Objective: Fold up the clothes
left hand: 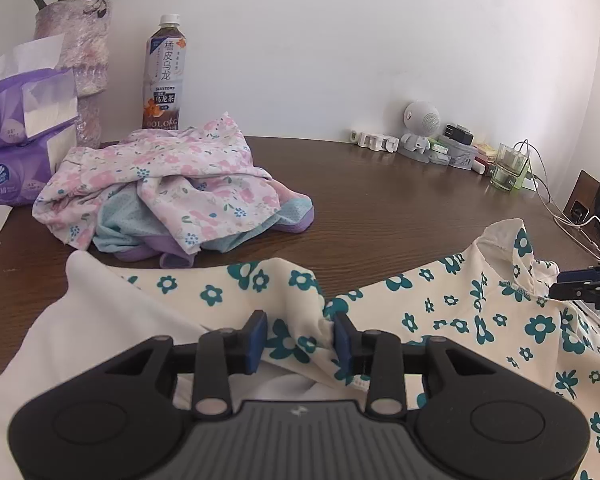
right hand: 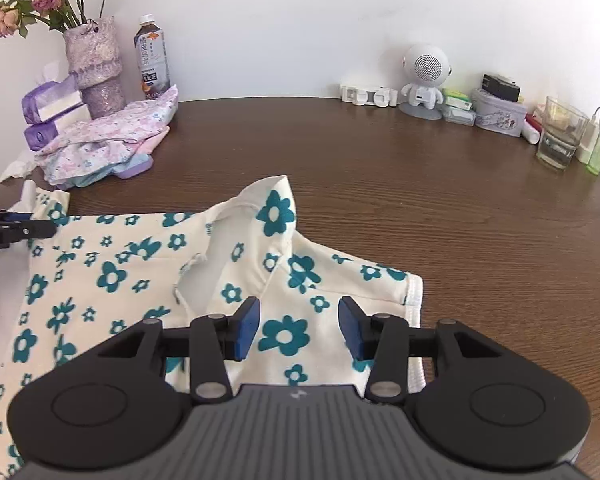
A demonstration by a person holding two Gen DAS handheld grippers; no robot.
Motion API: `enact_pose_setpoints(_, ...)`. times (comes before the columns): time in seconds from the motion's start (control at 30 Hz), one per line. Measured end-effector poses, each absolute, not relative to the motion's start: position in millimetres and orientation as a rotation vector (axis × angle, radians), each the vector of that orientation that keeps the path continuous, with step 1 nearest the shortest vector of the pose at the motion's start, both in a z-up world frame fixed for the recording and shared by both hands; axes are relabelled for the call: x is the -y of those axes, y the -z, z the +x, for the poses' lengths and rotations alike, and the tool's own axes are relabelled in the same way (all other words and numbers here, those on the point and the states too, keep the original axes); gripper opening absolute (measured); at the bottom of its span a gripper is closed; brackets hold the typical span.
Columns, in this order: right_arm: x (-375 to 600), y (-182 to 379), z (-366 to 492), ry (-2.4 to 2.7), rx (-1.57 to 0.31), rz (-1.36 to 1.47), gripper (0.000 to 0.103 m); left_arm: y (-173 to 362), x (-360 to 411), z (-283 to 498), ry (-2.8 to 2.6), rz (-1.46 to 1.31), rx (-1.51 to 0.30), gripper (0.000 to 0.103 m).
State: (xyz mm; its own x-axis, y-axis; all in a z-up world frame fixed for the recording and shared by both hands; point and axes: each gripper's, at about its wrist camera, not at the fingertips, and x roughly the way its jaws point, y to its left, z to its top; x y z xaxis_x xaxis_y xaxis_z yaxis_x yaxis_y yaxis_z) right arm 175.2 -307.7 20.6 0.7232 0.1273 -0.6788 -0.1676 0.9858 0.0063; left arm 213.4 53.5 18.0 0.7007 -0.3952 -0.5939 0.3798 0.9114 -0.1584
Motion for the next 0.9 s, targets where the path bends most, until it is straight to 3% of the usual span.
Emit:
enact_pose_setpoints(0.1,307,-12,185,-0.172,-0.773,-0.047,0.044,-18,-54,213,0.437,-0.028,-0.666,0.035)
enact_pose_setpoints(0.17,305,-8,185,-0.175,-0.762,-0.065,0.037,-18,-54,214,0.44,-0.03,-0.666,0.037)
enact_pose_setpoints(0.2,304,-8,185,-0.174,-0.761,-0.067,0.028,-18,-54,214,0.442,-0.032,-0.666,0.037)
enact_pose_setpoints(0.23,304,-9,186,-0.167,-0.761,-0.068,0.009,-18,-54,214,0.444,-0.033,-0.666,0.038)
enact_pose_setpoints(0.27,305,-9,186,-0.161,-0.762,-0.069,0.003,-18,-55,214,0.445,-0.034,-0.665,0.038)
enact_pose_setpoints(0.73,325,-23,205,-0.108,-0.734,-0.113,0.001,-17,-55,214,0.465,-0.04,-0.664,0.042)
enact_pose_setpoints(0.8,330,-23,202,-0.118,-0.737,-0.053,0.005,-17,-55,214,0.468,-0.04,-0.664,0.043)
enact_pose_setpoints(0.9,339,-30,193,-0.139,-0.715,0.066,0.019,-17,-54,214,0.472,-0.04,-0.664,0.047)
